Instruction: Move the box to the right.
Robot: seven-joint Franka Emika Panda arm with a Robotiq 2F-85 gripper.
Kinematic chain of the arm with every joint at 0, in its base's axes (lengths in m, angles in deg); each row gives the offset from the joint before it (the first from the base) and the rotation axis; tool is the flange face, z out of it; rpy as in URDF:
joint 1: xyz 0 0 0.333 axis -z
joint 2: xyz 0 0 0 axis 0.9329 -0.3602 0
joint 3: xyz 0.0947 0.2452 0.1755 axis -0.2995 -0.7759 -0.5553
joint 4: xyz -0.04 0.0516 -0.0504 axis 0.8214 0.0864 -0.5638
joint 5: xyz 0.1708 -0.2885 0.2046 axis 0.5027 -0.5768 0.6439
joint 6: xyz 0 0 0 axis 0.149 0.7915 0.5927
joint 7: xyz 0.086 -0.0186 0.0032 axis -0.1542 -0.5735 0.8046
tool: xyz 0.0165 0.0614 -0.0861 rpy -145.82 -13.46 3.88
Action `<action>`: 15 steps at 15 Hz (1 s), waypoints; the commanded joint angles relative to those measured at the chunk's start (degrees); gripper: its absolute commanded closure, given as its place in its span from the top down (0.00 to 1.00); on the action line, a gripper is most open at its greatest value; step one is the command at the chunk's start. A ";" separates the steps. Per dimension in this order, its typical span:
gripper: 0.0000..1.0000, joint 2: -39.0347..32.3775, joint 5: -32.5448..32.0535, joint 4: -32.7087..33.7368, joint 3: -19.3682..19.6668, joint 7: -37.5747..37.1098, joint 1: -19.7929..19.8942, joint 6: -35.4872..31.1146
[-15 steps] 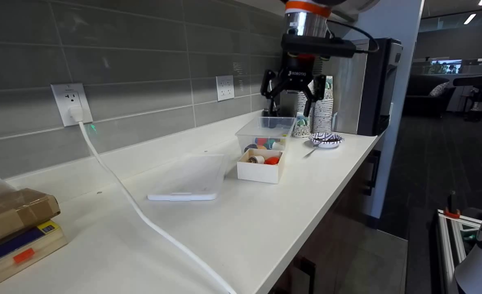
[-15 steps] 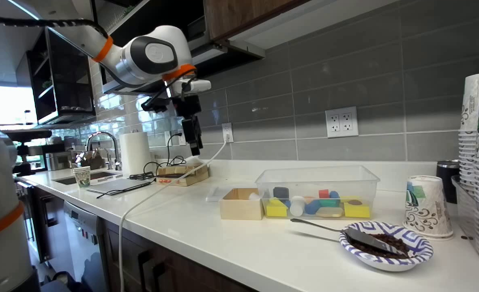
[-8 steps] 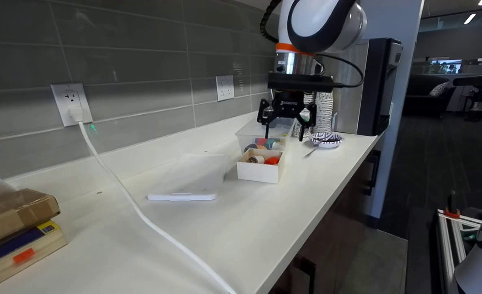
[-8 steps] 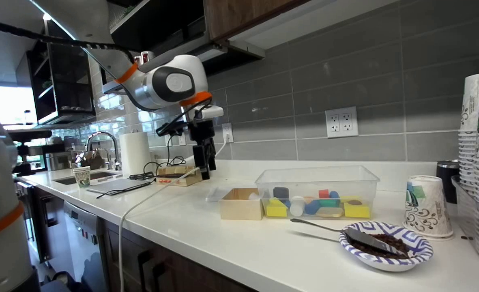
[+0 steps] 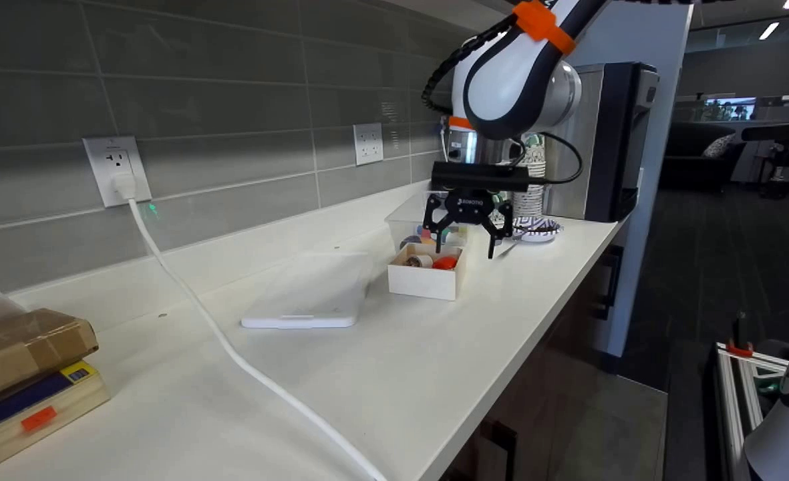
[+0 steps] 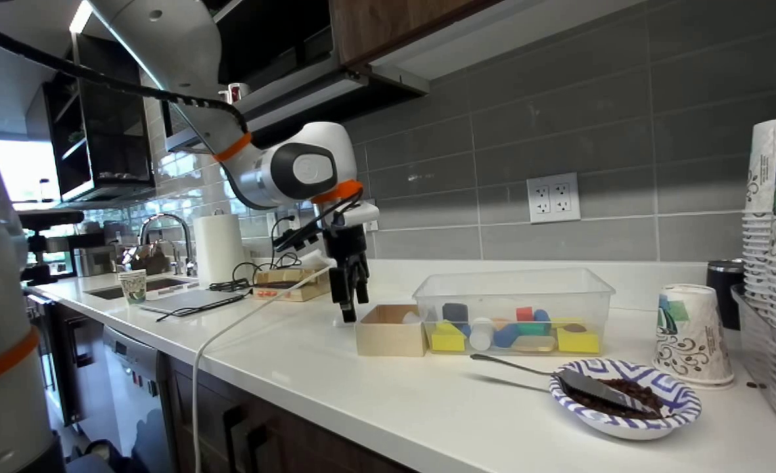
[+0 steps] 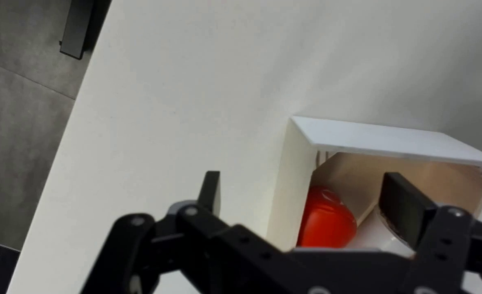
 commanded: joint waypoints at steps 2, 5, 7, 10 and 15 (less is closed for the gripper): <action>1.00 -6.21 -2.21 2.84 2.66 -2.57 -2.63 -3.92; 1.00 -9.08 -2.35 3.81 4.05 -2.58 -4.18 -5.82; 1.00 -10.54 -1.73 4.22 5.05 -2.12 -5.15 -6.89; 0.66 -11.75 -1.23 4.29 6.47 -1.40 -6.38 -8.20; 0.27 -12.39 -0.62 4.03 7.91 -0.85 -7.71 -9.65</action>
